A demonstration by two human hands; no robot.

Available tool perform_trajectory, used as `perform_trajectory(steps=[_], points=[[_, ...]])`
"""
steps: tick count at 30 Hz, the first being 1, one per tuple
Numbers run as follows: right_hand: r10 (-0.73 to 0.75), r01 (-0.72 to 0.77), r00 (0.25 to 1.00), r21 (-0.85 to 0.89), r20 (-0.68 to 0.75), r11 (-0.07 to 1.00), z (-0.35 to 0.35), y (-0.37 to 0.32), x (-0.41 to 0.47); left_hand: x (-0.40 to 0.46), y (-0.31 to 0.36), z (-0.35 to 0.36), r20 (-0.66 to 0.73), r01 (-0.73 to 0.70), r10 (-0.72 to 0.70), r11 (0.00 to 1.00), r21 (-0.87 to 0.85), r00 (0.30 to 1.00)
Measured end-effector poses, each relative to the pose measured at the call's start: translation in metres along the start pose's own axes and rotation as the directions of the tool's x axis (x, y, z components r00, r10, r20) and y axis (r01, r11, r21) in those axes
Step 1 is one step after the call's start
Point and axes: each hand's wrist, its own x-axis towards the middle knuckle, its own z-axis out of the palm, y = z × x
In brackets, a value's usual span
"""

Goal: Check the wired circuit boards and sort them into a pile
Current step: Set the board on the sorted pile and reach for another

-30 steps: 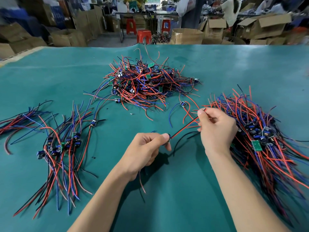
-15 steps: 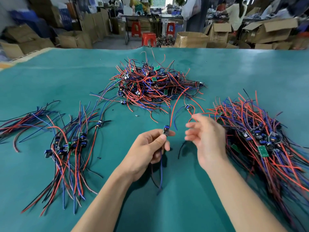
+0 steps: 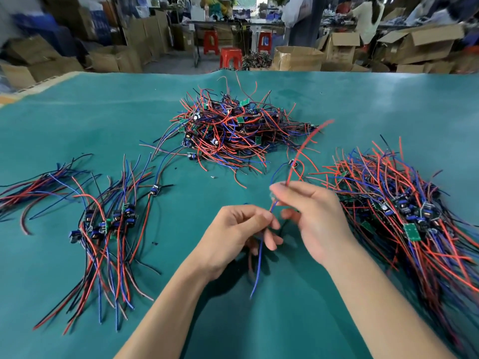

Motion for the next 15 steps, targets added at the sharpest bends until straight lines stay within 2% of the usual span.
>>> perform_trajectory(steps=[3, 6, 9, 11, 15], points=[[0.138, -0.096, 0.978, 0.245, -0.158, 0.965, -0.012, -0.005, 0.008, -0.001, 0.003, 0.005, 0.058, 0.001, -0.002, 1.000, 0.019, 0.998], [0.203, -0.108, 0.944, 0.336, -0.262, 0.936, -0.019, -0.008, 0.010, -0.001, 0.004, 0.005, 0.081, 0.002, -0.004, 1.000, 0.028, 0.997], [0.251, -0.122, 0.926, 0.406, -0.281, 0.906, -0.021, -0.012, 0.011, -0.002, 0.003, 0.004, 0.113, 0.019, -0.022, 0.999, 0.030, 0.993], [0.241, -0.089, 0.917, 0.428, -0.317, 0.899, -0.024, -0.019, 0.014, -0.002, 0.001, 0.002, 0.143, 0.037, -0.041, 0.999, 0.036, 0.989], [0.119, 0.043, 0.927, 0.416, -0.356, 0.908, -0.019, -0.047, 0.015, -0.001, 0.000, -0.007, 0.157, 0.068, -0.070, 0.998, 0.017, 0.985]])
